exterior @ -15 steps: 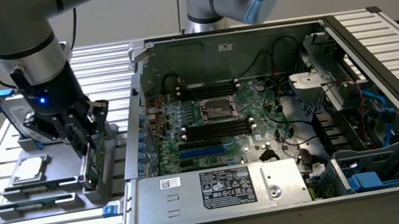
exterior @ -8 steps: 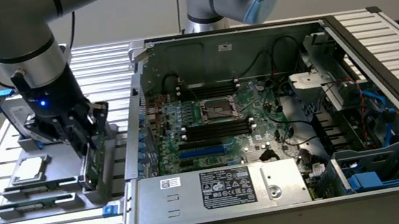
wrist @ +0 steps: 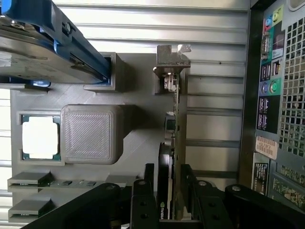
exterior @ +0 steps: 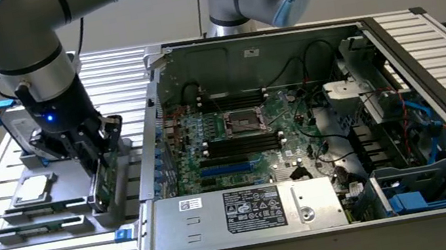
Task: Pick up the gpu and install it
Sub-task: 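Pick up the gpu and move the gpu toward the slot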
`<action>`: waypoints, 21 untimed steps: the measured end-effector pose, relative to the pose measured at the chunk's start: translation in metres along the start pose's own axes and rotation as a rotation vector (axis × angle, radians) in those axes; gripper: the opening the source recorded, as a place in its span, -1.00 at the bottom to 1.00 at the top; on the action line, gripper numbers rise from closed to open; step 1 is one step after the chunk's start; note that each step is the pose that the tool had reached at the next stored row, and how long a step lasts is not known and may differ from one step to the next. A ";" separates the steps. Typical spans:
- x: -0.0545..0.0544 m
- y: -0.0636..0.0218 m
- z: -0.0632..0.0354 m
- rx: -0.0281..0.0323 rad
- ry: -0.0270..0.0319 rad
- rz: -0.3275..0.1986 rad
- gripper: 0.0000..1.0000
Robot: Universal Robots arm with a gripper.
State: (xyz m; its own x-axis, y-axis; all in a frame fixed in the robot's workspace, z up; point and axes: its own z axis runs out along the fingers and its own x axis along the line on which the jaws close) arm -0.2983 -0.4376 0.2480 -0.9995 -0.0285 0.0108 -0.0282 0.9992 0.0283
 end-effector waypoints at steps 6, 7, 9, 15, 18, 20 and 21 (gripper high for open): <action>0.002 0.0001 0.0015 -0.0070 -0.0046 0.002 -0.28; 0.002 0.0001 0.0017 -0.0075 -0.0050 0.002 -0.28; 0.002 0.0001 0.0021 -0.0081 -0.0061 0.002 -0.28; 0.003 0.0001 0.0034 -0.0079 -0.0099 0.002 -0.28; 0.003 0.0001 0.0035 -0.0080 -0.0105 0.003 -0.28; 0.003 0.0001 0.0035 -0.0079 -0.0106 0.003 -0.32; 0.003 0.0001 0.0035 -0.0078 -0.0106 0.003 -0.32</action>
State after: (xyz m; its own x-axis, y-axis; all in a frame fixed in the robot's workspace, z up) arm -0.3014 -0.4375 0.2445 -0.9997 -0.0256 0.0003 -0.0256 0.9990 0.0361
